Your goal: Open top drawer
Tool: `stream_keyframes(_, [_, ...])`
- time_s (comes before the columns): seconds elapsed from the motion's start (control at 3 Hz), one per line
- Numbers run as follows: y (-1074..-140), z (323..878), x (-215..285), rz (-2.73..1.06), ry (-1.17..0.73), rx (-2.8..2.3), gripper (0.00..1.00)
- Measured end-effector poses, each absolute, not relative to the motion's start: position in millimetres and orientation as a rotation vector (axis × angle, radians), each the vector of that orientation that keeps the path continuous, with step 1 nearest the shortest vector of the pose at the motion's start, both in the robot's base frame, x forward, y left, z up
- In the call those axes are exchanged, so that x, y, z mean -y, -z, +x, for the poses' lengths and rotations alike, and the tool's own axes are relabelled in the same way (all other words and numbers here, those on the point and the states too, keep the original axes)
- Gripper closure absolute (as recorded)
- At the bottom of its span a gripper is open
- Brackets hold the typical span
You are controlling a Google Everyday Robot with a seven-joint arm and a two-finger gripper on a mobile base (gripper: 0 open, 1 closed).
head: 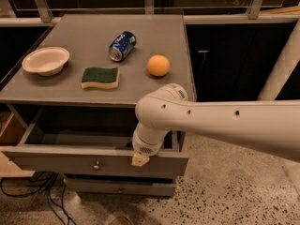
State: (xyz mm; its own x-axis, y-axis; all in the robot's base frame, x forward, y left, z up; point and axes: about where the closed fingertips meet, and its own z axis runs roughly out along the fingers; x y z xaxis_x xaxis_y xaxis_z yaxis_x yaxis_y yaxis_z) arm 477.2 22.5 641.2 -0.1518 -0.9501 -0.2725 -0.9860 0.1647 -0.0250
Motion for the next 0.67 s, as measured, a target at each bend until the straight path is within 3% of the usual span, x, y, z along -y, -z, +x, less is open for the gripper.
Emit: stream_keyframes(0.67, [-642.5,470.1,-20.2,-1.869,-0.234,-2.236,1.00])
